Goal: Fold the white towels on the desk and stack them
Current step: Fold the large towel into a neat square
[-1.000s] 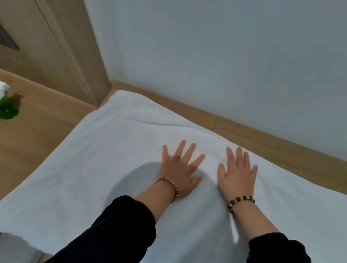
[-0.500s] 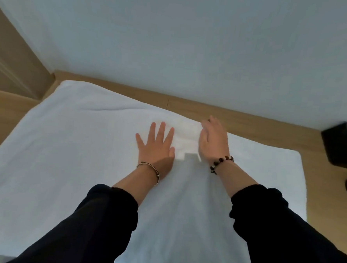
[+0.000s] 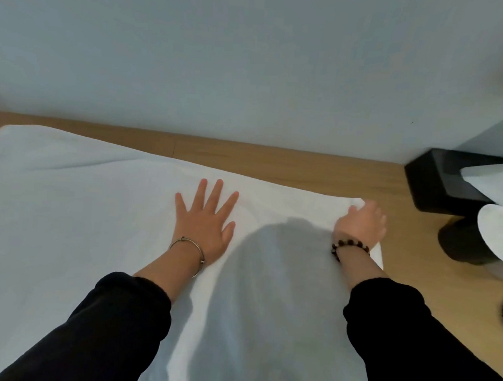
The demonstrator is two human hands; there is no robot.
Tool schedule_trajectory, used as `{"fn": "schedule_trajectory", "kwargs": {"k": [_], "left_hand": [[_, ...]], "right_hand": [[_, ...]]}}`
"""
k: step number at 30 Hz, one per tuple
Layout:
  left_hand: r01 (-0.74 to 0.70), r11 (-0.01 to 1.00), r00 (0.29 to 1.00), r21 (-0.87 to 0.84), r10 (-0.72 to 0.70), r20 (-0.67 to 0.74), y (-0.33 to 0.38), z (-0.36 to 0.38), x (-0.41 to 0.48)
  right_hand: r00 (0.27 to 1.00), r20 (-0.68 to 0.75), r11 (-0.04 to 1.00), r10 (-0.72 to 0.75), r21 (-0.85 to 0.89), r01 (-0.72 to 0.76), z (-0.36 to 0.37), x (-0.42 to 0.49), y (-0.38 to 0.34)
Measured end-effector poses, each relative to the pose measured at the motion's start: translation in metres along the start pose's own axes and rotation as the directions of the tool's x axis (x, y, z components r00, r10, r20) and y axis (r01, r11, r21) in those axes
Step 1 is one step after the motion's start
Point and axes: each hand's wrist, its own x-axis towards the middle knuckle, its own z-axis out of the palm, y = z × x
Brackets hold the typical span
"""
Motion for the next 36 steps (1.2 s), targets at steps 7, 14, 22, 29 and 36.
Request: {"fn": "schedule_trajectory", "kwargs": {"k": [7, 14, 22, 29, 36], "left_hand": [[0.041, 0.998, 0.996, -0.056, -0.045, -0.076, 0.028, -0.001, 0.045], [0.089, 0.993, 0.995, -0.076, -0.093, -0.048, 0.068, -0.006, 0.096], [0.052, 0.987, 0.996, -0.152, -0.062, -0.062, 0.066, -0.016, 0.089], [0.047, 0.952, 0.994, -0.302, -0.075, -0.082, -0.015, -0.031, 0.045], [0.414, 0.886, 0.909, -0.210, -0.413, 0.053, -0.134, -0.030, -0.035]], "right_hand": [[0.996, -0.070, 0.986, -0.057, 0.150, 0.067, 0.014, 0.081, -0.028], [0.985, -0.137, 0.987, -0.103, 0.110, 0.118, 0.012, 0.125, -0.042], [0.876, 0.155, 0.884, -0.458, -0.030, 0.467, 0.027, -0.001, -0.061], [0.842, 0.450, 0.860, -0.297, -0.258, 0.441, 0.010, -0.012, -0.083], [0.390, 0.412, 0.507, -0.824, 0.225, 0.832, 0.020, -0.148, -0.181]]}}
